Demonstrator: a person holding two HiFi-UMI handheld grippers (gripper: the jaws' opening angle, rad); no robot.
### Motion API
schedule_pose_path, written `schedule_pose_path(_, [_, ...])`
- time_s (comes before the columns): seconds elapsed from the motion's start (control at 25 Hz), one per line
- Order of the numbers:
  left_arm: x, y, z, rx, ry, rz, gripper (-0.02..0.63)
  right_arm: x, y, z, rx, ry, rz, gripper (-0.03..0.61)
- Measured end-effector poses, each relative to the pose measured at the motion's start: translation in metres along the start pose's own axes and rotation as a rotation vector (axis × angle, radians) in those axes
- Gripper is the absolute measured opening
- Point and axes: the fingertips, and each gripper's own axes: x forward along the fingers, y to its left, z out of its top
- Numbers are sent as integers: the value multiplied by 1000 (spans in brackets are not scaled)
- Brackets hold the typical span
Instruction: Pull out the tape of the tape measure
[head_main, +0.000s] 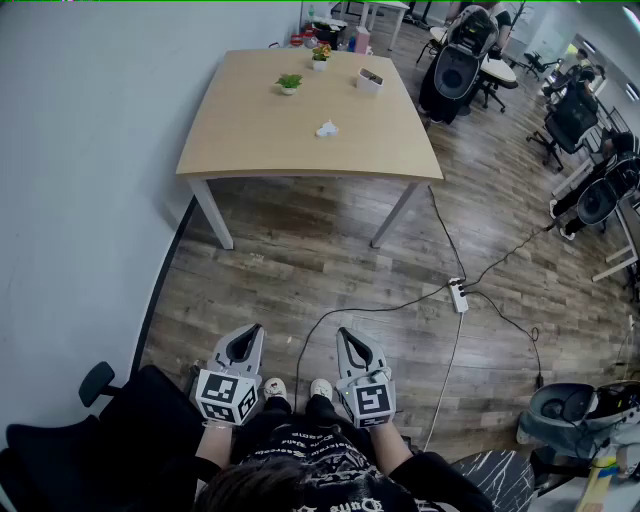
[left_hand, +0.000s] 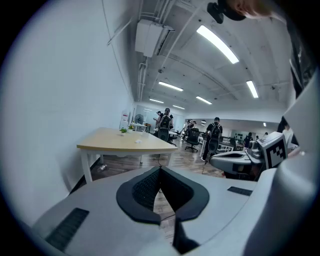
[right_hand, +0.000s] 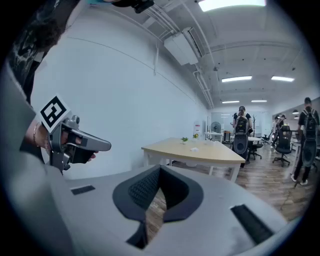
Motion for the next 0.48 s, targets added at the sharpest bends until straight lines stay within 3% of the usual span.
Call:
schedule_pose_path(0.2, [-8, 17, 8, 60, -14, 23, 3, 3, 2, 3, -21, 7, -11, 6])
schedule_pose_path(0.48, [-10, 17, 10, 8, -49, -13, 5, 5, 0, 8, 13, -8, -47, 6])
